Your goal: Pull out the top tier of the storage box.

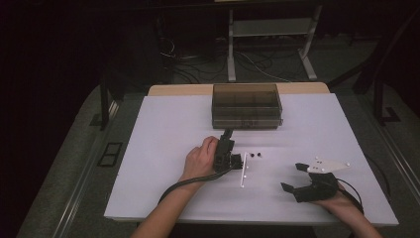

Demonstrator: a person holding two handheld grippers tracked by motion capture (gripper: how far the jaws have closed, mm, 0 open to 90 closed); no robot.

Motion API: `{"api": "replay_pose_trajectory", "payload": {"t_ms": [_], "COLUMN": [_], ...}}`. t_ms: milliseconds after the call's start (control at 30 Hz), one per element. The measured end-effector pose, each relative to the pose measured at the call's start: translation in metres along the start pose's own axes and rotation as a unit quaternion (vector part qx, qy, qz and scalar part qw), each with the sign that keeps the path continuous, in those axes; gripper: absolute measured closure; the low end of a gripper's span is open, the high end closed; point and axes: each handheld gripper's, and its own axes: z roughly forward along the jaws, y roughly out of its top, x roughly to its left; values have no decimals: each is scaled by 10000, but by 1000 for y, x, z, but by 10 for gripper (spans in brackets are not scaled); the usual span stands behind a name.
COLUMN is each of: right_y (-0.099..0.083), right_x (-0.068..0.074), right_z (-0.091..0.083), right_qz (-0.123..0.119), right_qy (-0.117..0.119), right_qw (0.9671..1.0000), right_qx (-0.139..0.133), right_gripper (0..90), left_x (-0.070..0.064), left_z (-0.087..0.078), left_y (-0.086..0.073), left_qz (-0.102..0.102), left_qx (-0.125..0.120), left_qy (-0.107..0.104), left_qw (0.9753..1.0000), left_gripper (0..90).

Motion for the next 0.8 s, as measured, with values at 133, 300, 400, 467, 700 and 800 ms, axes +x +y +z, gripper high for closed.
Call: {"api": "replay_pose_trajectory", "payload": {"t_ms": [133, 300, 400, 467, 700, 800], "right_y": [0, 0, 0, 0, 1, 0], "right_x": [0, 0, 0, 0, 0, 0], "right_z": [0, 0, 0, 0, 0, 0], "right_qz": [-11, -9, -5, -14, -34, -32], "right_qy": [5, 4, 5, 14, 14, 14], "right_qw": [10000, 10000, 10000, 10000, 10000, 10000], "right_qx": [-3, -8, -9, -7, -12, -7], "right_gripper": [99, 99, 100, 99, 99, 100], "left_x": [-2, -3, -3, -3, -2, -2], "left_z": [0, 2, 2, 2, 3, 4], "left_y": [0, -3, -3, -3, -5, -5], "left_qz": [-41, -131, -170, -176, -390, -458], "left_qx": [4, 76, 71, 63, 73, 61], "left_qy": [15, -37, -10, 24, 3, -36], "left_qw": [10000, 9999, 9998, 9998, 9992, 9989], "left_gripper": [334, 252, 222, 202, 143, 135]}}
